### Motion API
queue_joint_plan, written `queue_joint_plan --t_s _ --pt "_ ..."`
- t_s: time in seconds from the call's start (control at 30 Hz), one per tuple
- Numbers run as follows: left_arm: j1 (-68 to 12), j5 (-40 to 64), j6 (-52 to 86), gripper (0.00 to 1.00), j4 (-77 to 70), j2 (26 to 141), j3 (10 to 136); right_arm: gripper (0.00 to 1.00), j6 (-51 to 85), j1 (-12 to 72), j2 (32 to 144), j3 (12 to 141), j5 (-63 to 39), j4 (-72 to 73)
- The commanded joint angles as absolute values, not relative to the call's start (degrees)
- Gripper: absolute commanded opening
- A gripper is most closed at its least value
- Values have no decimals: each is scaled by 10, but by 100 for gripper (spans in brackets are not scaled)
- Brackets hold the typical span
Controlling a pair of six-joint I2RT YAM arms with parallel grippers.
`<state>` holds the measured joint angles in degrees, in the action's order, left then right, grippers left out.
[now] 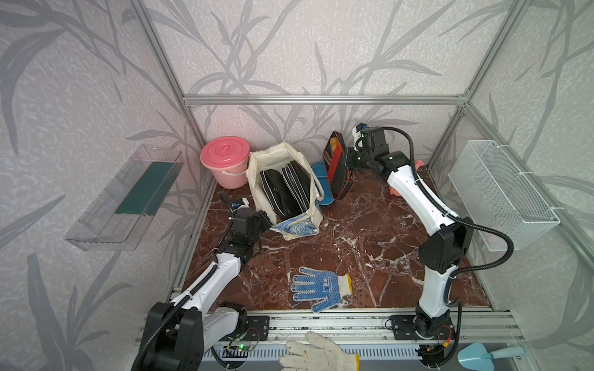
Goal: Remove the ping pong set from the canvas bag
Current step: Place the ping pong set at the ping pong set.
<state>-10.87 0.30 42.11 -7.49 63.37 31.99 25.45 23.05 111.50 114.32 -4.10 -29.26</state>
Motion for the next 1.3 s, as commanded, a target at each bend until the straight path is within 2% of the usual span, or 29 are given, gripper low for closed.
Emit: queue_joint_plan --t_s 0.0,0.73,1.27 --pt "-110 3 413 0 -57 625 314 0 312 214 1068 1119 -62 -96" --pt "-110 2 411 0 -55 623 314 0 519 201 1197 1018 -75 211" --pt "-110 0 409 0 -58 623 312 0 557 154 1187 841 -88 244"
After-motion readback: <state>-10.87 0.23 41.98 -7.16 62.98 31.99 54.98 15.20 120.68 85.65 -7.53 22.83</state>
